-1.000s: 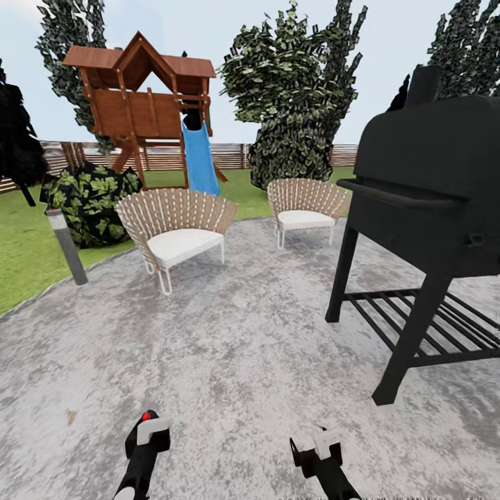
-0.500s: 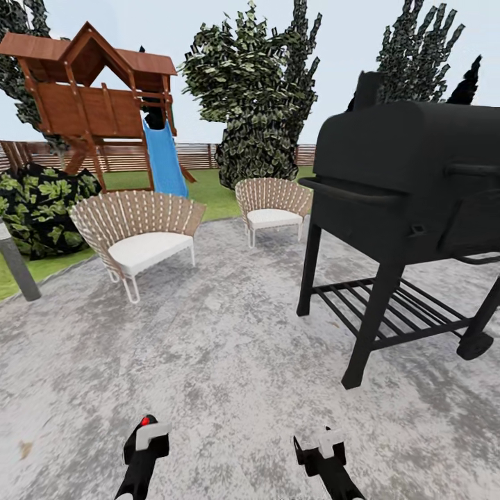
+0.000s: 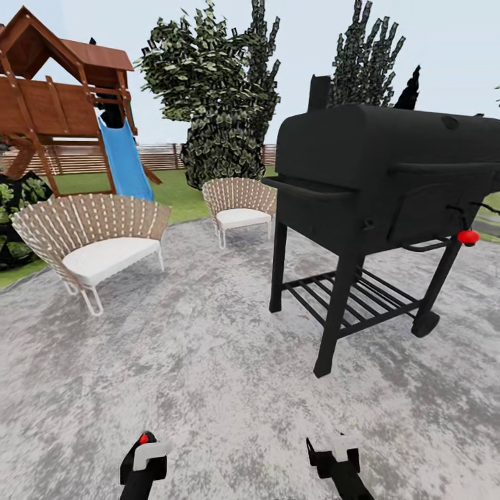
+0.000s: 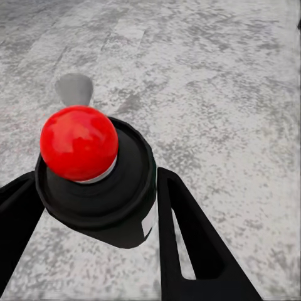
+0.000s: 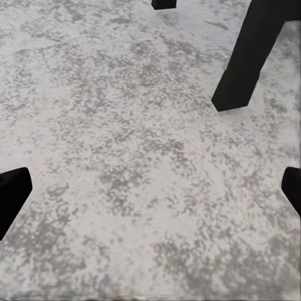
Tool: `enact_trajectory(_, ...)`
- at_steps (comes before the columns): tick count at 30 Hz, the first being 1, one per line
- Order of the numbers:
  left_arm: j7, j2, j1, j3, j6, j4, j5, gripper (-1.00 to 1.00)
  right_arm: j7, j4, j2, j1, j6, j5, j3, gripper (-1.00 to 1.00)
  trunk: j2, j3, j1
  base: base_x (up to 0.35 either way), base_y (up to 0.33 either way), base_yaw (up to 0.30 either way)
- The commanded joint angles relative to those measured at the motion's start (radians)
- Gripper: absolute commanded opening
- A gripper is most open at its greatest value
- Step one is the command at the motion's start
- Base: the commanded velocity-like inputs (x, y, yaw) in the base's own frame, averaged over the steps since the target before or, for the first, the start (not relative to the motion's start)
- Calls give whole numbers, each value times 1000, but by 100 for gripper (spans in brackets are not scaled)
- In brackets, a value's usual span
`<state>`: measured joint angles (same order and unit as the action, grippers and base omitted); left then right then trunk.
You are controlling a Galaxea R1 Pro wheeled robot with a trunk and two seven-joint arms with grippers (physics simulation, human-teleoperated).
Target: In the garden, pick up the pesticide atomizer on the floor and spray pesticide onto both trees until each tree trunk is fully covered.
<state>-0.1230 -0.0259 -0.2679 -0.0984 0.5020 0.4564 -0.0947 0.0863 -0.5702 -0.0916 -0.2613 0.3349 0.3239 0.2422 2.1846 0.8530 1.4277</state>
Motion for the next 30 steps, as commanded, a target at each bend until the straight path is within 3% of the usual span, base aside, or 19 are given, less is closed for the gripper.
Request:
enact_trajectory(1, -4, -1, 4, -4, 3, 0, -11, -100, 9, 7, 1, -1, 4, 4, 9, 100, 0, 1, 0, 0, 0, -300)
enact_trajectory(4, -4, -2, 10, -3, 3, -2, -11, -100, 9, 42, 40, -1, 4, 2, 11, 100, 0, 1, 0, 0, 0, -300)
enact_trajectory(8, -5, -2, 12, -4, 3, -4, -12, -100, 9, 58, 64, -1, 4, -5, 11, 100, 0, 1, 0, 0, 0, -300)
enact_trajectory(14, -4, -1, 13, -4, 1, -6, -11, -100, 9, 68, 70, -1, 4, -43, 11, 100, 0, 1, 0, 0, 0, -300)
enact_trajectory(30, -4, 0, 13, -9, 1, -15, -6, -100, 9, 118, 70, -1, 4, -49, 11, 100, 0, 1, 0, 0, 0, -300)
